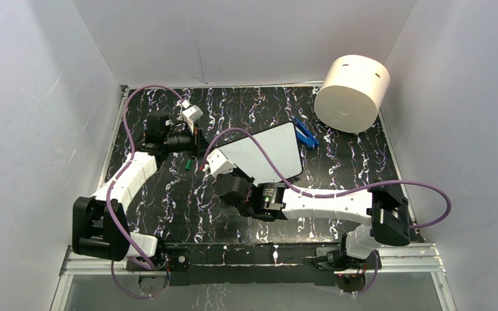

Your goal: Write a sentence on the whiteboard

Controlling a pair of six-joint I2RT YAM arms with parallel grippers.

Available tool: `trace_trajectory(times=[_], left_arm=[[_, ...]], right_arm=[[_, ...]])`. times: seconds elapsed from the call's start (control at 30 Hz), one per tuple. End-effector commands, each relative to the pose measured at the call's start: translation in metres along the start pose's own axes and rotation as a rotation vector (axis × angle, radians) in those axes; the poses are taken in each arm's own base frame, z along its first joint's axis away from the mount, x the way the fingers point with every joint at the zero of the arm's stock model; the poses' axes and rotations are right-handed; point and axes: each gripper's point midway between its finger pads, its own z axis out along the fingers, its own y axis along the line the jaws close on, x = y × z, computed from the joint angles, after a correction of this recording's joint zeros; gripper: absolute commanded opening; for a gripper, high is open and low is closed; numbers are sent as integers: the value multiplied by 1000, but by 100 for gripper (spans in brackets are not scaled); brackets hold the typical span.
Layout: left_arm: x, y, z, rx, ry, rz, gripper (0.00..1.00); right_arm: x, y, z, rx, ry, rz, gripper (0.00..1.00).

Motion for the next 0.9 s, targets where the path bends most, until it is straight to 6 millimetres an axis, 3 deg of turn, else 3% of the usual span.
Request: trace_trajectory(times=[0.0,0.43,0.87], left_arm=[[9,4,3,-26,40,-4,0],[9,4,3,-25,41,-8,0],[10,5,4,-23,43,-12,0]], right_arm=[[-7,-13,-3,54,-21,39,0],[-31,-21,-12,34,-92,74,0],[-40,-24,-4,33,-112,79,0]])
